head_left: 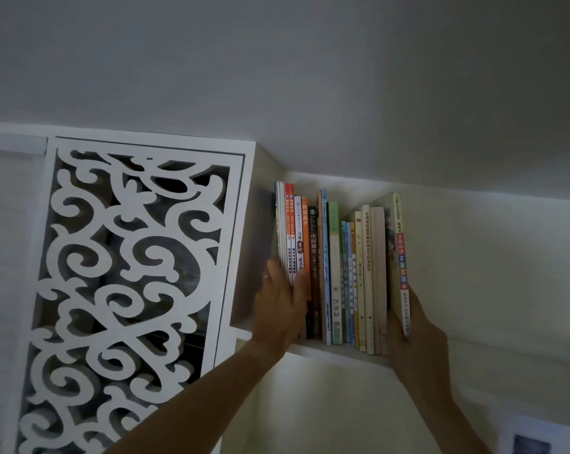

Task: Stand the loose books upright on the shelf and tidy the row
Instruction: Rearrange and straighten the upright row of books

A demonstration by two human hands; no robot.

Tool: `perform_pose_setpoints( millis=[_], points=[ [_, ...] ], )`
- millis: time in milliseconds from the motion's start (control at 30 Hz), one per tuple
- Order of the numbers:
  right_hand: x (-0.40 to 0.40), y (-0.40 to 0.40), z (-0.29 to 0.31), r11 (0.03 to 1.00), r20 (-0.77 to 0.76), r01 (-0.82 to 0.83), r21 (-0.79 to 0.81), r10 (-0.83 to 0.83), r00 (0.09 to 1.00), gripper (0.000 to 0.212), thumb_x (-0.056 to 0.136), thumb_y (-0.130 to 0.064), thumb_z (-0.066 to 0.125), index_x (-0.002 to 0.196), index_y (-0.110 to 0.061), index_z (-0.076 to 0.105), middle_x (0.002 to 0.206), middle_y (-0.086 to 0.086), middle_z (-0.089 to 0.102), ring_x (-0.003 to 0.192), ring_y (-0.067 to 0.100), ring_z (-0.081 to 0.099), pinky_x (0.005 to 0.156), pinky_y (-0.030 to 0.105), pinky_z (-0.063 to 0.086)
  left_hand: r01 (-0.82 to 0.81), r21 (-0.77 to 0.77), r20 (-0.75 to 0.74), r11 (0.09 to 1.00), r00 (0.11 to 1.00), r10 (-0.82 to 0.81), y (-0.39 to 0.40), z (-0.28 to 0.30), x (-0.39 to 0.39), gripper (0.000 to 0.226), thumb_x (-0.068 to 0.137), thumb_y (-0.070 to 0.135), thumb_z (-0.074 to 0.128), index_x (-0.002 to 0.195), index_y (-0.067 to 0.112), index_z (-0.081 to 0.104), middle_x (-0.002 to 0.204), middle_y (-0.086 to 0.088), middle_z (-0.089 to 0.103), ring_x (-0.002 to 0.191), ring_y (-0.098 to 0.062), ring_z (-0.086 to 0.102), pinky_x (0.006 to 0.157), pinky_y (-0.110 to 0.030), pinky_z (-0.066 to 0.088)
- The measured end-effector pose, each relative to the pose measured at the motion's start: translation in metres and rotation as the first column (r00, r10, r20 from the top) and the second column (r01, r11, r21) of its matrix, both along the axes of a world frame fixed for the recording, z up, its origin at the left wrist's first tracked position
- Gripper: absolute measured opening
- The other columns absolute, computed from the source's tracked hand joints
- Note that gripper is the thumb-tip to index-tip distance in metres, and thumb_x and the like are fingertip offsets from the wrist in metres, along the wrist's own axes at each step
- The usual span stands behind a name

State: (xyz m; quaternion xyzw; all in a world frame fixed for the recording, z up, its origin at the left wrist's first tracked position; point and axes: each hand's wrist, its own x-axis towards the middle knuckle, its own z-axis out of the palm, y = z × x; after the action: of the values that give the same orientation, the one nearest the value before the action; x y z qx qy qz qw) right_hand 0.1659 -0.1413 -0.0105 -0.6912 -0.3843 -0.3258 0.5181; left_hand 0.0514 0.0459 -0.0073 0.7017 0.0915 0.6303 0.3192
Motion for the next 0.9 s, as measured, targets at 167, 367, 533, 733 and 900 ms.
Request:
perform_pose_setpoints(
  millis=[167, 367, 533, 733, 900],
  points=[
    [-0.001, 0.003, -0.001, 1.0, -0.031, -0.019, -0.016, 0.019, 0.999, 0.053, 0.1, -0.014, 0.055, 0.151, -0.025, 0.044, 0.082, -0.001, 0.066, 0.062, 0.01, 0.059, 0.061, 0.03, 0.053, -0.02, 0.017, 0.014, 1.0, 1.0, 0.02, 0.017, -0.001, -0.007, 0.026, 0.104, 0.053, 0.039, 0.116, 0.03, 0.039, 0.111, 0.003, 0.066, 0.091, -0.004, 0.072, 0.062, -0.016, 0.059],
    [-0.003, 0.001, 0.0, 1.0, -0.001, -0.023, -0.018, 0.023, 1.0, 0.052, 0.1, -0.015, 0.056, 0.15, -0.021, 0.045, 0.09, -0.006, 0.063, 0.068, 0.009, 0.057, 0.07, 0.025, 0.05, 0.015, 0.005, 0.044, 1.0, 0.999, -0.016, 0.019, -0.002, -0.012, 0.031, 0.104, 0.049, 0.046, 0.119, 0.024, 0.038, 0.111, 0.003, 0.07, 0.091, -0.008, 0.075, 0.065, -0.028, 0.064],
    [-0.003, 0.0, -0.001, 0.999, -0.012, -0.034, -0.027, 0.033, 0.999, 0.049, 0.101, -0.016, 0.056, 0.149, -0.02, 0.046, 0.087, -0.007, 0.061, 0.062, 0.005, 0.055, 0.067, 0.027, 0.054, 0.05, -0.005, 0.037, 0.999, 0.998, -0.05, 0.017, -0.001, -0.017, 0.03, 0.102, 0.048, 0.044, 0.121, 0.026, 0.04, 0.112, 0.005, 0.071, 0.091, -0.008, 0.076, 0.067, -0.028, 0.064],
    [-0.003, 0.0, 0.0, 0.999, -0.025, -0.04, -0.032, 0.039, 0.999, 0.048, 0.102, -0.019, 0.053, 0.149, -0.022, 0.045, 0.091, -0.004, 0.063, 0.069, 0.01, 0.057, 0.073, 0.033, 0.056, 0.033, 0.026, -0.046, 0.999, 0.998, -0.032, 0.027, 0.009, -0.028, 0.024, 0.108, 0.038, 0.041, 0.126, 0.023, 0.038, 0.117, 0.004, 0.069, 0.094, -0.004, 0.075, 0.068, -0.019, 0.061],
    [-0.002, 0.0, -0.001, 0.999, -0.014, -0.031, -0.029, 0.031, 0.999, 0.047, 0.101, -0.017, 0.053, 0.148, -0.022, 0.047, 0.083, -0.005, 0.063, 0.062, 0.006, 0.059, 0.062, 0.026, 0.052, -0.358, 0.144, -0.203, 0.923, 0.902, 0.381, 0.019, 0.019, -0.027, 0.045, 0.106, 0.048, 0.037, 0.132, 0.012, 0.037, 0.125, -0.009, 0.066, 0.108, -0.022, 0.073, 0.079, -0.037, 0.065]
  ],
)
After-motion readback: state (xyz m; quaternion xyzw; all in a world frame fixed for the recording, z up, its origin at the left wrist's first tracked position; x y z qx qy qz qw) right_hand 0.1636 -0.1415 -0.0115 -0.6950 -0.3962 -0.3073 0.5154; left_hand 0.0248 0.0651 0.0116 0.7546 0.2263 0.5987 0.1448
